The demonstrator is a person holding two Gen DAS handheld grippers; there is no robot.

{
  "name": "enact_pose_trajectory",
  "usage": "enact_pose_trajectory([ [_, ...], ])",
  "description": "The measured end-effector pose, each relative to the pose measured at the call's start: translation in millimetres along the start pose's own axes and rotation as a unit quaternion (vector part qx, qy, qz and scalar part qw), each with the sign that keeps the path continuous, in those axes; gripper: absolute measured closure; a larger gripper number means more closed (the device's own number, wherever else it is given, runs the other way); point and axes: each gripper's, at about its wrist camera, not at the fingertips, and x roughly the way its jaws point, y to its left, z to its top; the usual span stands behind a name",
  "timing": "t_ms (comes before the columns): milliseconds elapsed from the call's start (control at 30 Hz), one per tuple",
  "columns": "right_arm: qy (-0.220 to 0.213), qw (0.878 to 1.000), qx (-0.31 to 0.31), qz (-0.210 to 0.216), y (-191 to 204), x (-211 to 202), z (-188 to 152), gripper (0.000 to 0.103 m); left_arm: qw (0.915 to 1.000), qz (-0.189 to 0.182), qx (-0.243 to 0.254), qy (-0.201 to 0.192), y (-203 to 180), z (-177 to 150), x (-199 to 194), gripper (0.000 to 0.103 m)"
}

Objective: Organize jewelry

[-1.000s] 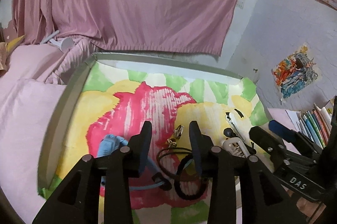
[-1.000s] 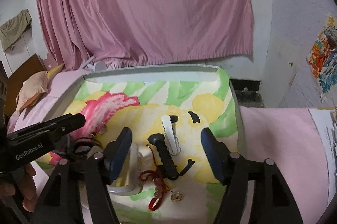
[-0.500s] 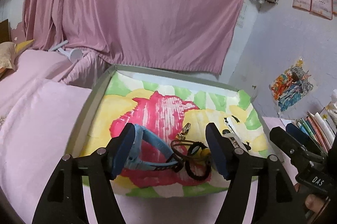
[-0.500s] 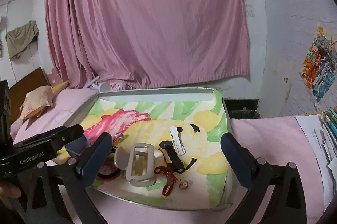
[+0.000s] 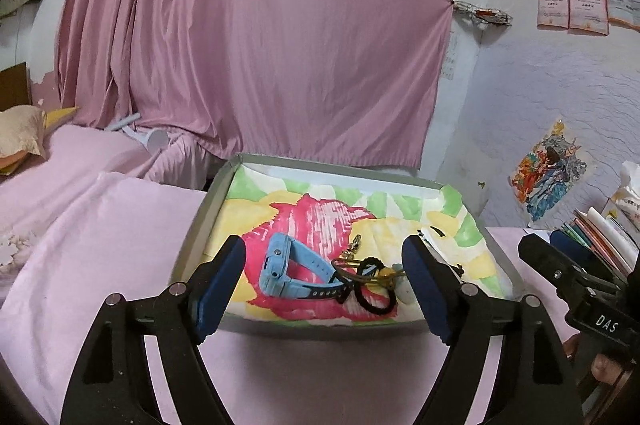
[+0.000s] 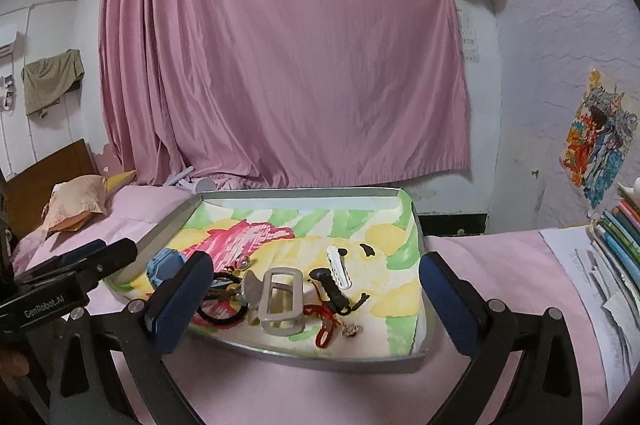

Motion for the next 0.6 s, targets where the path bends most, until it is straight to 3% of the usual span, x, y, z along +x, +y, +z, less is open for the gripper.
enact_pose_trajectory([
  [600, -0.035, 0.999, -0.012, -0.001, 17.8, -56.7, -24.2, 0.000, 0.9988, 0.017, 0.017, -0.042, -7.6, -32.7, -62.6, 0.026],
])
